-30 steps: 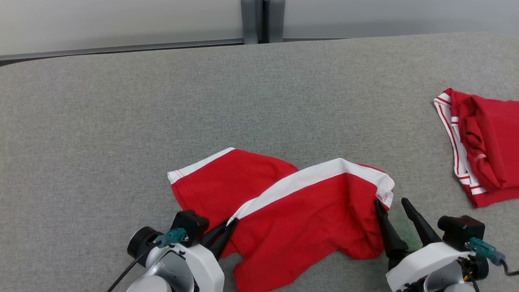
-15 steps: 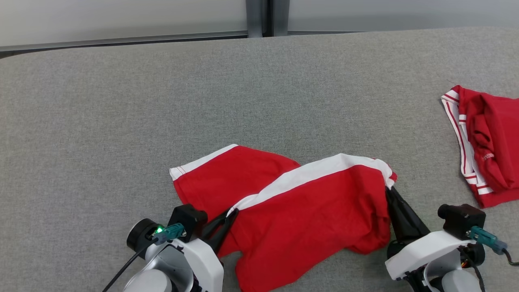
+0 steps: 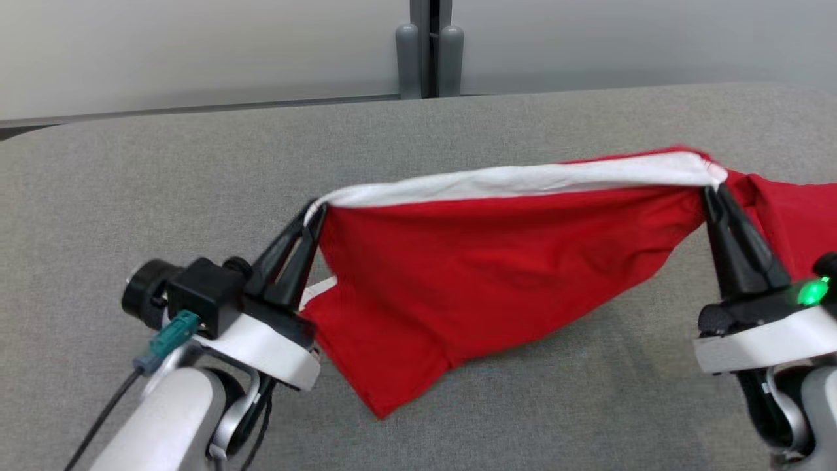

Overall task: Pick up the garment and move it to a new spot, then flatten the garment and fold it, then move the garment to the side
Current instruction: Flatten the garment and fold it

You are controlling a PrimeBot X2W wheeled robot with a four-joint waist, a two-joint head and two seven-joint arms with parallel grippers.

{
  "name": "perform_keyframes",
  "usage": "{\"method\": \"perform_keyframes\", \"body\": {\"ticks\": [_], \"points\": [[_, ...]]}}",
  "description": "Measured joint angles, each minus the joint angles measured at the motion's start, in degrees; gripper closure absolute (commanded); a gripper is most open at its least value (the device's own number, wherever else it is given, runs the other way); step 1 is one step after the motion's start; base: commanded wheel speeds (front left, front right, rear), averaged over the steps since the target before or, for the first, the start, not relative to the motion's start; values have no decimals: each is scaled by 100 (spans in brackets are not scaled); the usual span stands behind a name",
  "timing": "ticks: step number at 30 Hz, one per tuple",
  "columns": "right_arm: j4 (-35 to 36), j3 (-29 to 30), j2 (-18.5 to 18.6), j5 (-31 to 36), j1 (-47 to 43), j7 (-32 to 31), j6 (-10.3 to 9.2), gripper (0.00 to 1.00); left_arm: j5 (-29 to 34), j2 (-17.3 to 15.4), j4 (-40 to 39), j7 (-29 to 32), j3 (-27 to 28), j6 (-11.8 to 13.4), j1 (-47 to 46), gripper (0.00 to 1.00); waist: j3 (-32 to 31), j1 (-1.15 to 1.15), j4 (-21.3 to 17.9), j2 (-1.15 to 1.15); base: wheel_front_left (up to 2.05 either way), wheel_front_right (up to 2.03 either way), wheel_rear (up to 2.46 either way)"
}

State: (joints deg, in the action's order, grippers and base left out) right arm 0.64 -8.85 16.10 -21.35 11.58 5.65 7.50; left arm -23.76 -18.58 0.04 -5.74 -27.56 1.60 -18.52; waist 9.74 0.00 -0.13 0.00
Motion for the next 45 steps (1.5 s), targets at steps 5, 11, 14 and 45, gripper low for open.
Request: {"method": "perform_keyframes", "body": {"ticks": [5, 11, 14, 45], "points": [[809, 197, 235, 176, 360, -354, 0, 100, 118, -79, -673, -57, 272, 131, -546, 100, -236, 0, 24, 0, 0, 0, 0], [1370, 376, 336, 232, 791, -731, 0, 100, 213, -144, -1115, 26, 486, 183, -1213, 100, -390, 0, 21, 0, 0, 0, 0], [1516, 421, 349, 226, 933, -915, 0, 100, 214, -151, -1234, 116, 550, 182, -1530, 100, -429, 0, 10, 0, 0, 0, 0], [-3020, -1100, -599, -414, 4916, 561, -1, 100, -408, 891, 4266, -907, 647, -844, -5269, 100, 598, 0, -39, 0, 0, 0, 0]]}}
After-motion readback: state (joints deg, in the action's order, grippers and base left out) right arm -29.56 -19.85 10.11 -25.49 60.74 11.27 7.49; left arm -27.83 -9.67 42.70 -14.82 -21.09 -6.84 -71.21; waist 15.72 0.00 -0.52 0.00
